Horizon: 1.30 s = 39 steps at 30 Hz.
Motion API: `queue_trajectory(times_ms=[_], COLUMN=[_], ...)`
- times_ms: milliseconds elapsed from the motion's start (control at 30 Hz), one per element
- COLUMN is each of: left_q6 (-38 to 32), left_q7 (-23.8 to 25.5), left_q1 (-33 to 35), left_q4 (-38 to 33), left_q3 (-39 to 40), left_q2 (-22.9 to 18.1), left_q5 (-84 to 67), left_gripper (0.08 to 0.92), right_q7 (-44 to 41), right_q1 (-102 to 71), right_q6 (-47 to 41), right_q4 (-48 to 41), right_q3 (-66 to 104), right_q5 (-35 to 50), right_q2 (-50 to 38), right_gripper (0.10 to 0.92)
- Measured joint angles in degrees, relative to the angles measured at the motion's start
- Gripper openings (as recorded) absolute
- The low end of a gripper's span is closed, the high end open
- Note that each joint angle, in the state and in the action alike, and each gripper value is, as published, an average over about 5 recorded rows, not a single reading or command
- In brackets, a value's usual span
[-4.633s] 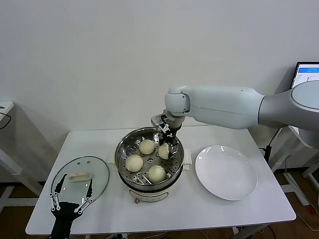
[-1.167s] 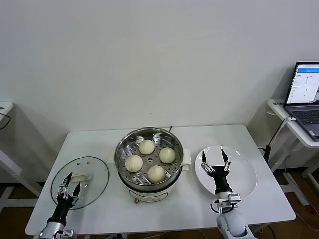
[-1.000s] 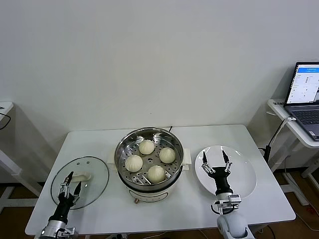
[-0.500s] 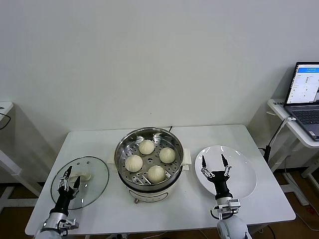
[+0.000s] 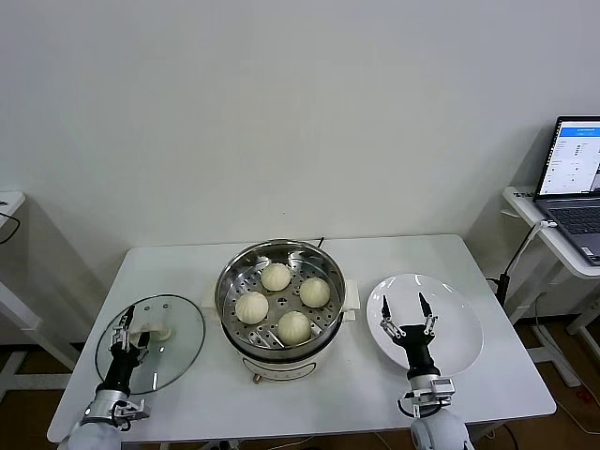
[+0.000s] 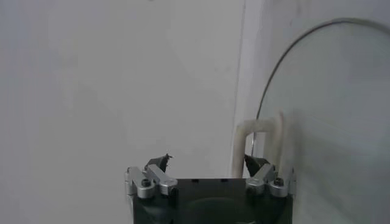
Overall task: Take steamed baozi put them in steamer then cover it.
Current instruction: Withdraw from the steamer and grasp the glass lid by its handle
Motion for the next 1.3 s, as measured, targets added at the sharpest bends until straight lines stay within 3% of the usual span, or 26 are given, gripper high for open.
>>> queue_trajectory(times_ms=[300,967,1300], left_q6=[1.6,3.1,2.9], left_q7=[1.3,2.6,2.2], left_q1=[-0.6,-1.4,0.0], left_q4=[0.2,2.0,0.0], left_q3=[0.5,0.8,-0.3], left_q2=[0.0,-0.2,0.0], left_q5=[0.0,0.0,0.2], left_gripper=[0.791,0.229,0.195], right_q7=[0.0,0.0,0.1], right_q1=[-0.3,-0.6,-1.2], right_q6=[0.3,0.9,1.2], right_q4=[0.1,0.4,0.5], right_q3=[0.5,0.9,1.5], right_q5=[-0.5,-1.0,-0.9], right_q2=[-0.1,0.0,-0.1], right_gripper=[0.823,0.823,0.823])
